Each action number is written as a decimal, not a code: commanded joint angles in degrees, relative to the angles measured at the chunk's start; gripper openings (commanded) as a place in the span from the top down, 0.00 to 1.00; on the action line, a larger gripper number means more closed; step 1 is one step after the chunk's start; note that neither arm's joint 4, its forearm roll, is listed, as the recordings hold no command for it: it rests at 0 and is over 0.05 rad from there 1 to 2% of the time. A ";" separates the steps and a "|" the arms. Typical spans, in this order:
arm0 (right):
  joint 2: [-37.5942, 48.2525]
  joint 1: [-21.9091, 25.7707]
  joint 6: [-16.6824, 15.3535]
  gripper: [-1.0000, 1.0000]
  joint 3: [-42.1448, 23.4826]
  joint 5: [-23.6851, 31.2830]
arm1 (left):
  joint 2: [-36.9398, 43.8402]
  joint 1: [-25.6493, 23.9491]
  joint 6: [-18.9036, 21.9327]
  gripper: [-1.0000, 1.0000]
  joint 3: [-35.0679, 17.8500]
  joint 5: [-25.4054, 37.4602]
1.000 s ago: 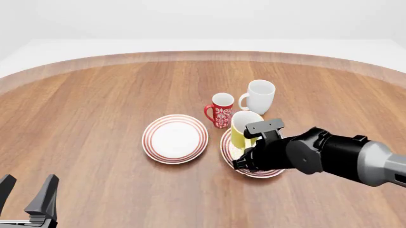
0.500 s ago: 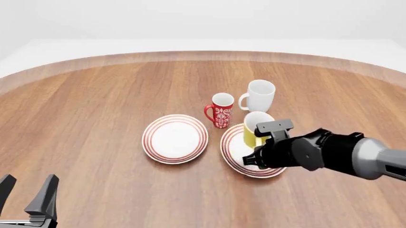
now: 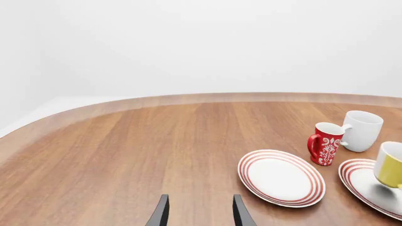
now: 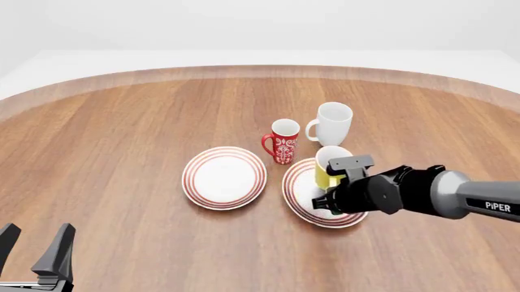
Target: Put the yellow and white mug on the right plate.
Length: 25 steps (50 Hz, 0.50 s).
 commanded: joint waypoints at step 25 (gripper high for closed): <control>0.79 -0.54 0.50 0.00 0.06 -0.44 | 0.00 0.00 0.00 0.00 0.00 0.00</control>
